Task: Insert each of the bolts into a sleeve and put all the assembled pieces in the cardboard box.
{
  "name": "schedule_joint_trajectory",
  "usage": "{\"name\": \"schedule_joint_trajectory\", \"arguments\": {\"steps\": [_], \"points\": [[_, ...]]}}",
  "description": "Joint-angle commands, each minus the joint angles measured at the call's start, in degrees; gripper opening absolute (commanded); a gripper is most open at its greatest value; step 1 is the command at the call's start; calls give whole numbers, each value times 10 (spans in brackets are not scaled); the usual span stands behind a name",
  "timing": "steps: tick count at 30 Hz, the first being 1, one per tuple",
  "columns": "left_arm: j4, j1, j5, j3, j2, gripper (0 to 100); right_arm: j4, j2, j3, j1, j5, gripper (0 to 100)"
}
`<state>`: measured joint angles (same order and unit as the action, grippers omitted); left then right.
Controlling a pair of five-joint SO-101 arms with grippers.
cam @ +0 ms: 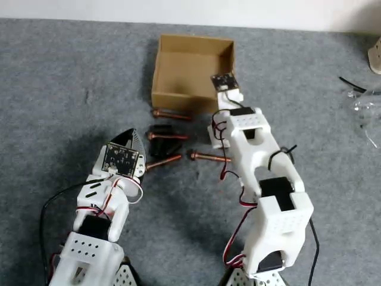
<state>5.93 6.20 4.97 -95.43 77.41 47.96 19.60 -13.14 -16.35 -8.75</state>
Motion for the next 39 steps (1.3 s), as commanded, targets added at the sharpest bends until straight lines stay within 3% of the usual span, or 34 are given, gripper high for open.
{"name": "schedule_joint_trajectory", "arguments": {"steps": [1,4,7,13,18,25,29,32,39], "points": [[-12,-6,-1,38,-4,7,-4,-12,-11,-1,-18,3],[-11,-7,-3,54,-7,7,-13,-60,-44,1,-18,4],[-11,-32,-57,87,-60,7,-74,-129,-127,4,-18,4],[2,-39,-69,271,-371,7,-174,-273,-291,3,-20,4],[115,-20,-122,435,-550,7,-209,-309,-356,2,-20,4],[207,-22,-306,479,-517,10,-252,-309,-364,7,-20,4],[225,-17,-388,477,-502,104,-252,-309,-361,15,-18,4],[223,-5,-408,476,-503,172,-252,-309,-361,20,-18,4],[222,78,-411,474,-510,157,-252,-309,-361,21,-19,4]]}}
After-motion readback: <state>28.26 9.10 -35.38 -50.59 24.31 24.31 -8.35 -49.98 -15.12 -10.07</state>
